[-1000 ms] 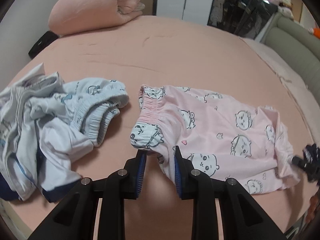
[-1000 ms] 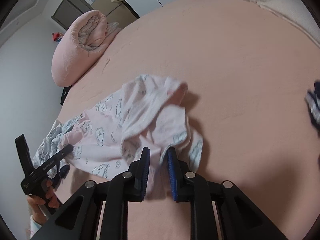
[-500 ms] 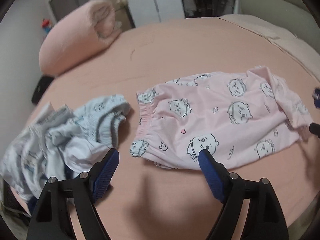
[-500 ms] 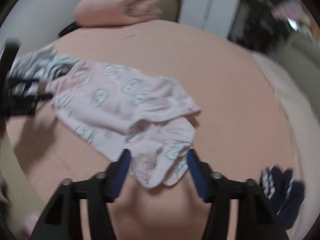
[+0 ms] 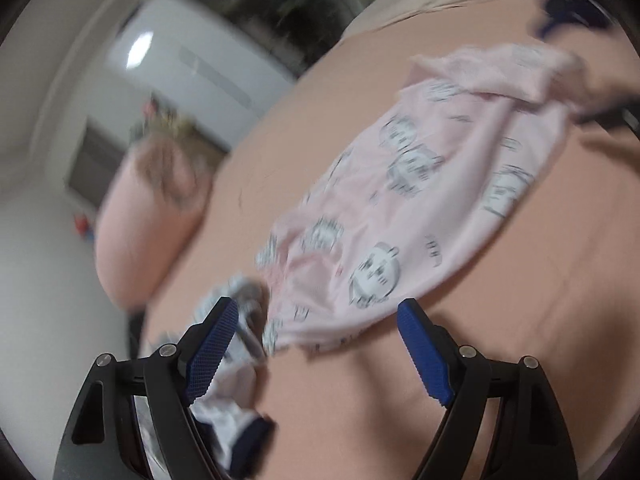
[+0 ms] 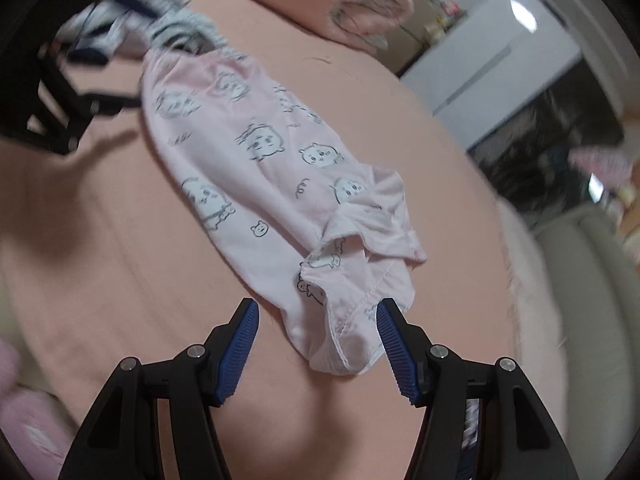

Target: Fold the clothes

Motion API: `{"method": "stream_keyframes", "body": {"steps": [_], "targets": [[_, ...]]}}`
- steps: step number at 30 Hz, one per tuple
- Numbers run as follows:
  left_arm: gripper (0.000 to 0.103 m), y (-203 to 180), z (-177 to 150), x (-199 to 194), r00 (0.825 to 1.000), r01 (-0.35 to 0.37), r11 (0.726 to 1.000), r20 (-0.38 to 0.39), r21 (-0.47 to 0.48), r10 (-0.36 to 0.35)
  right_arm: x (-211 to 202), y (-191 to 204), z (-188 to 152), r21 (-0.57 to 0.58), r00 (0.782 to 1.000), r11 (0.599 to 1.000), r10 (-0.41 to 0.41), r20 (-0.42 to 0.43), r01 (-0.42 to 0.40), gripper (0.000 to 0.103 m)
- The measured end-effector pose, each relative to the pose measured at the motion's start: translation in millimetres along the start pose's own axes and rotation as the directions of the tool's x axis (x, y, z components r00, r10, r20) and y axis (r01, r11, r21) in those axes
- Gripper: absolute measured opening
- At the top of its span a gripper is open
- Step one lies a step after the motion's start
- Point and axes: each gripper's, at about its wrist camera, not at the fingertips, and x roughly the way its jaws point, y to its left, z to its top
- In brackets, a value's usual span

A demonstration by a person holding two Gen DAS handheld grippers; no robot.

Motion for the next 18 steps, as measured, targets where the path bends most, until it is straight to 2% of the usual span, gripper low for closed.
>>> {"method": "stream_keyframes", "body": {"steps": [3, 6, 7, 11, 13, 16, 18], "targets": [[0.082, -23.0, -3.0, -1.6, 0.995, -0.073, 0.982, 0.082, 0.172, 0.060, 0.1, 21.9, -3.8, -0.155, 0.991, 0.980, -0.115, 0.071, 0.125, 0.061], [0.082, -33.0, -0.7, 3.6, 0.986, -0.135, 0.960, 0.133, 0.245, 0.105, 7.9, 41.1, -7.2, -0.288, 0.965, 0.924, -0.220, 0.142, 0.253, 0.061], [0.082, -31.6, 1.5, 6.2, 0.987, -0.133, 0.960, 0.125, 0.246, 0.105, 12.5, 45.7, -7.8, -0.322, 0.956, 0.903, -0.247, 0.157, 0.286, 0.061], [0.082, -25.7, 3.4, 8.5, 0.992, -0.102, 0.957, 0.106, 0.272, 0.076, 10.2, 51.1, -10.0, -0.394, 0.954, 0.872, -0.232, 0.188, 0.290, 0.061], [0.082, -30.9, -6.3, 7.1, 0.987, -0.137, 0.927, 0.131, 0.349, 0.097, 2.2, 52.8, -15.8, -0.434, 0.954, 0.854, -0.212, 0.214, 0.287, 0.061], [0.082, -38.9, -18.5, 7.1, 0.978, -0.187, 0.877, 0.172, 0.442, 0.122, 7.1, 54.5, -25.9, -0.469, 0.958, 0.838, -0.206, 0.199, 0.278, 0.061], [0.082, -39.3, -16.1, 9.4, 0.980, -0.177, 0.877, 0.165, 0.447, 0.113, 12.8, 54.3, -23.8, -0.463, 0.960, 0.843, -0.208, 0.186, 0.273, 0.061]]}}
